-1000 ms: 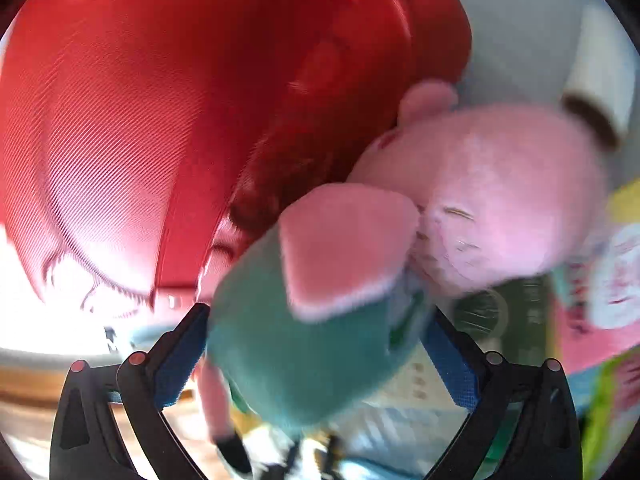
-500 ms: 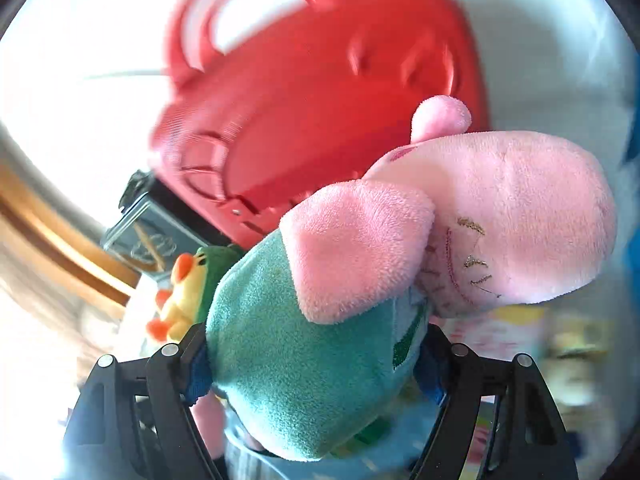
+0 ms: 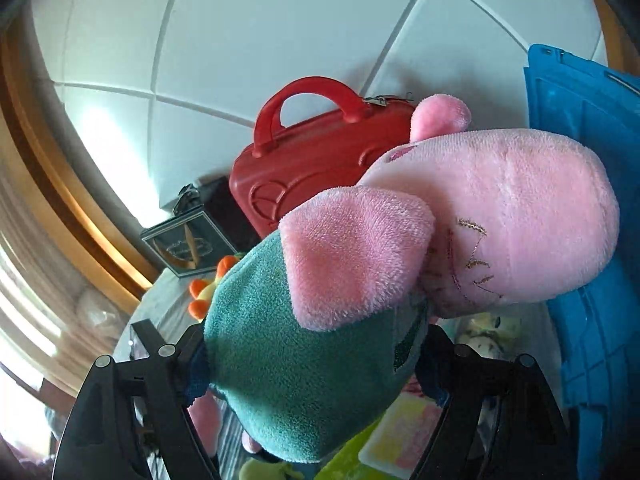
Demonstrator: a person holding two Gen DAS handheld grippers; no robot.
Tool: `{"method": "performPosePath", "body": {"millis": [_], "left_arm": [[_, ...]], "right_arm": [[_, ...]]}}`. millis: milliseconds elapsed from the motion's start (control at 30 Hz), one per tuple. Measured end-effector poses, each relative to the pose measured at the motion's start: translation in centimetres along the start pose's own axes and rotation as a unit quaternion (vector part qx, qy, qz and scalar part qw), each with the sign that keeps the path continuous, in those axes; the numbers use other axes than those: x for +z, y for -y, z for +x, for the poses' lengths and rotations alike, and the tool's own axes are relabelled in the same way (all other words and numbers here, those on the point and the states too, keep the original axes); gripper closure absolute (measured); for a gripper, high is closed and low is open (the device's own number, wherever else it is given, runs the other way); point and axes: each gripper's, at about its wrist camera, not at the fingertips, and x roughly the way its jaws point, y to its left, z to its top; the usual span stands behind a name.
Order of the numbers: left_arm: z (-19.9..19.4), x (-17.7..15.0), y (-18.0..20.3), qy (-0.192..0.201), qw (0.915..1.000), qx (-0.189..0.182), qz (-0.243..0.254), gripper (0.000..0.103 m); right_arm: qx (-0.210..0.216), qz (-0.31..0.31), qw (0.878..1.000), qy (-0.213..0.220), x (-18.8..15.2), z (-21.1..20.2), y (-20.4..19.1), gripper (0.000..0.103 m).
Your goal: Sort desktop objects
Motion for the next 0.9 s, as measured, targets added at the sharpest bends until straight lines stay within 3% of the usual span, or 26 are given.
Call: {"method": "performPosePath", "body": {"millis": [167,267,300,333,400,567,767,800,833,867,900], "left_arm": [[1.8,0.8,-1.1,-0.014,0.9978,-0.065,-0.004,0.102],[2.3,1.1,-2.1,-0.021,0.9951,-0.094,-0.025,0.077],[2.5,1.1,-2.3,-0.029,0.993,-0.11,-0.032,0.036],[2.6,1.0,-2.5,-0.036,0.9908,-0.125,-0.038,0.0],[2.1,0.8,-2.7,-0.028,0.9893,-0.136,-0.044,0.0],[3.1,0.2,-2.4,-0.045,0.9961,-0.069,-0.031,0.0],[3.3,-1.1,-3.4,-0.037,0.9923,-0.092,-0.074,0.003],[2.9,-1.1,-3.1,-0.03,0.9932,-0.09,-0.068,0.02],[2.5,-0.9,-2.6,-0.025,0.9952,-0.076,-0.056,0.057],[2.4,-0.8,-2.2,-0.026,0.9972,-0.057,-0.042,0.061],[2.4,-0.8,-2.0,-0.026,0.9971,-0.062,-0.037,0.07]], "right_arm": [[0.005,0.004,1.0,0.004,-0.1,-0.3,0.7,0.021],[0.019,0.008,1.0,-0.002,-0.1,0.0,0.8,0.021],[0.024,0.007,1.0,-0.003,-0.1,0.1,0.7,0.021],[0.026,0.004,1.0,-0.004,-0.2,0.3,0.5,0.021],[0.032,-0.001,0.999,-0.006,-0.2,0.7,0.2,0.021],[0.044,0.008,0.999,-0.014,-0.2,1.7,0.6,0.02],[0.046,0.015,0.999,-0.017,-0.2,2.1,1.3,0.019],[0.045,0.017,0.999,-0.016,-0.1,2.0,1.4,0.019],[0.044,0.017,0.999,-0.014,0.0,2.0,1.5,0.019],[0.043,0.015,0.999,-0.012,0.0,2.0,1.5,0.019],[0.042,0.014,0.999,-0.012,0.1,1.9,1.5,0.019]]}}
